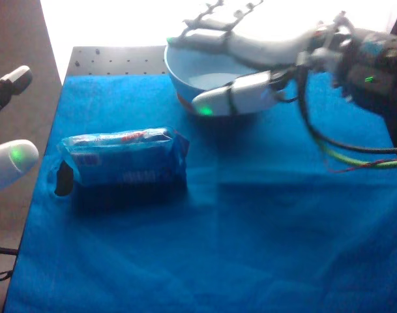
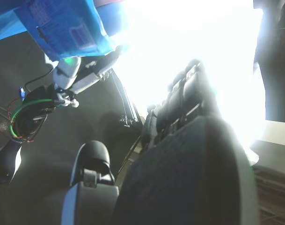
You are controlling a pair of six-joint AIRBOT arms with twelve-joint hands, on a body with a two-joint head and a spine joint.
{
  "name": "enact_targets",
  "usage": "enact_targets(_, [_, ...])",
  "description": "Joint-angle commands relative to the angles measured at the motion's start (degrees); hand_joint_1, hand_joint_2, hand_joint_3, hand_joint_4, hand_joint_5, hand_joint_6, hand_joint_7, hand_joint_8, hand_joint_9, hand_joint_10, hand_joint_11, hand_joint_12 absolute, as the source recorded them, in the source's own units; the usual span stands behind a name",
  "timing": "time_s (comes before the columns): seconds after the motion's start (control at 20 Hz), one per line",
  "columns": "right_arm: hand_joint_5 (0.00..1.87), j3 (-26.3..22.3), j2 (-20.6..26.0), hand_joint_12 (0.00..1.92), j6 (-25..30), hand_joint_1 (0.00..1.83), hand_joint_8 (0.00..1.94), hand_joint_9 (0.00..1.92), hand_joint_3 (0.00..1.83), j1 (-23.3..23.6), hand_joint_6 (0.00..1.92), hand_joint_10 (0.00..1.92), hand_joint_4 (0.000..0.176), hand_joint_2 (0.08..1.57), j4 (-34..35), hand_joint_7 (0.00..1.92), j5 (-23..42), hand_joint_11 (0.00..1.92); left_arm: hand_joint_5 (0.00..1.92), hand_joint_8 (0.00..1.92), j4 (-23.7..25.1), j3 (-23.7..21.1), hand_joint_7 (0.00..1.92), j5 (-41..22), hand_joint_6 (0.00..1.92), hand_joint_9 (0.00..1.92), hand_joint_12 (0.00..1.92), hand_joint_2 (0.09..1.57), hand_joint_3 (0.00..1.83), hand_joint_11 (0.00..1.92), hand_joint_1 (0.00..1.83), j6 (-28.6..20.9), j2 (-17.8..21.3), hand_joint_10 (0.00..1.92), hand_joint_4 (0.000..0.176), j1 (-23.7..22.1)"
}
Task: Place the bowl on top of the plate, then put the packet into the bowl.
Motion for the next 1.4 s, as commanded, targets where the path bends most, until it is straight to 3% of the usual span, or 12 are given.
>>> enact_targets(0.0, [0.0, -1.21, 1.36, 0.0, 0.18, 0.0, 0.0, 0.0, 0.0, -0.45, 0.0, 0.0, 0.176, 0.94, 2.64, 0.0, 8.56, 0.0, 0.0, 0.0, -0.03, 0.33, 0.0, -7.41, 0.0, 0.0, 0.03, 1.13, 0.0, 0.06, 0.37, -0.37, 0.11, 0.0, 0.121, -0.66])
enact_targets(0.2, [0.0, -5.77, 7.2, 0.0, 0.18, 0.0, 0.0, 0.0, 0.0, -3.08, 0.0, 0.0, 0.176, 0.98, 6.79, 0.0, 14.94, 0.0, 0.0, 0.0, -0.8, 1.01, 0.0, -6.18, 0.0, 0.0, 0.01, 0.9, 0.0, 0.0, 0.82, -0.37, 0.09, 0.0, 0.156, -0.91])
enact_targets(0.3, [0.0, -8.26, 10.45, 0.0, 0.18, 0.0, 0.0, 0.0, 0.0, -4.88, 0.0, 0.0, 0.176, 0.98, 8.92, 0.0, 19.09, 0.0, 0.0, 0.0, 0.11, 2.06, 0.0, -3.72, 0.0, 0.0, 0.0, 0.83, 0.0, 0.0, 0.99, -0.36, 0.05, 0.0, 0.098, -2.61])
enact_targets(0.4, [0.0, -11.84, 14.65, 0.0, 0.18, 0.0, 0.0, 0.0, 0.02, -7.53, 0.0, 0.0, 0.176, 1.02, 10.39, 0.0, 22.87, 0.0, 0.0, 0.0, 3.22, 4.5, 0.0, 2.18, 0.0, 0.0, 0.0, 0.8, 0.0, 0.0, 1.03, -0.32, -0.54, 0.0, 0.073, -7.55])
enact_targets(0.55, [0.0, -15.46, 18.61, 0.0, 0.18, 0.0, 0.0, 0.0, 0.02, -12.52, 0.0, 0.0, 0.176, 1.03, 14.08, 0.0, 28.76, 0.0, 0.0, 0.0, 7.45, 8.07, 0.0, 10.28, 0.0, 0.0, 0.01, 0.73, 0.0, 0.02, 0.8, -0.53, -2.62, 0.0, 0.167, -13.86])
enact_targets(0.9, [0.0, -19.71, 23.08, 0.0, 0.18, 0.0, 0.0, 0.0, 0.02, -19.73, 0.0, 0.0, 0.176, 1.04, 20.18, 0.0, 37.23, 0.0, 0.09, 0.01, 16.32, 16.25, 0.07, 22.89, 0.01, 0.05, 0.03, 0.8, 0.01, 0.07, 0.81, -6.06, -9.93, 0.01, 0.174, -24.5])
enact_targets(0.95, [0.0, -19.68, 23.07, 0.0, 0.17, 0.0, 0.0, 0.0, 0.02, -19.82, 0.0, 0.0, 0.176, 1.06, 20.26, 0.0, 37.23, 0.0, 0.17, 0.01, 17.34, 16.73, 0.18, 24.38, 0.01, 0.16, 0.09, 0.81, 0.0, 0.16, 0.88, -6.05, -10.47, 0.01, 0.133, -25.28])
enact_targets(1.0, [0.0, -19.69, 23.07, 0.0, 0.17, 0.0, 0.0, 0.0, 0.02, -19.92, 0.0, 0.0, 0.176, 1.06, 20.37, 0.0, 37.23, 0.0, 0.39, 0.02, 18.35, 17.33, 0.44, 26.02, 0.02, 0.42, 0.18, 0.87, 0.01, 0.33, 0.94, -6.05, -11.15, 0.04, 0.041, -26.26])
enact_targets(1.05, [0.0, -19.71, 23.06, 0.0, 0.17, 0.0, 0.0, 0.0, 0.02, -20.04, 0.0, 0.0, 0.176, 1.07, 20.48, 0.0, 37.23, 0.0, 0.6, 0.02, 19.15, 17.83, 0.67, 27.12, 0.02, 0.65, 0.29, 0.92, 0.0, 0.47, 1.02, -6.07, -11.72, 0.04, 0.0, -27.11])
enact_targets(1.1, [0.0, -19.7, 23.03, 0.0, 0.17, 0.0, 0.0, 0.0, 0.02, -20.16, 0.0, 0.0, 0.176, 1.07, 20.58, 0.0, 37.23, 0.0, 0.79, 0.03, 19.96, 18.36, 0.86, 28.44, 0.03, 0.86, 0.54, 0.97, 0.01, 0.57, 1.09, -6.18, -12.28, 0.03, 0.0, -27.9])
enact_targets(1.15, [0.0, -19.69, 23.02, 0.0, 0.17, 0.0, 0.0, 0.0, 0.02, -20.3, 0.0, 0.0, 0.176, 1.08, 20.75, 0.0, 37.23, 0.0, 1.08, 0.47, 20.93, 19.08, 1.16, 29.97, 0.52, 1.17, 0.8, 1.02, 0.0, 0.82, 1.22, -6.43, -12.9, 0.06, 0.001, -28.91])
enact_targets(1.35, [0.0, -19.69, 23.03, 0.0, 0.17, 0.0, 0.0, 0.0, 0.02, -20.65, 0.0, 0.0, 0.176, 1.1, 21.2, 0.0, 37.23, 0.0, 1.14, 0.81, 21.54, 21.09, 1.16, 32.2, 0.61, 1.4, 1.17, 1.05, 0.0, 0.98, 1.26, -6.53, -14.02, 0.11, 0.0, -30.81])
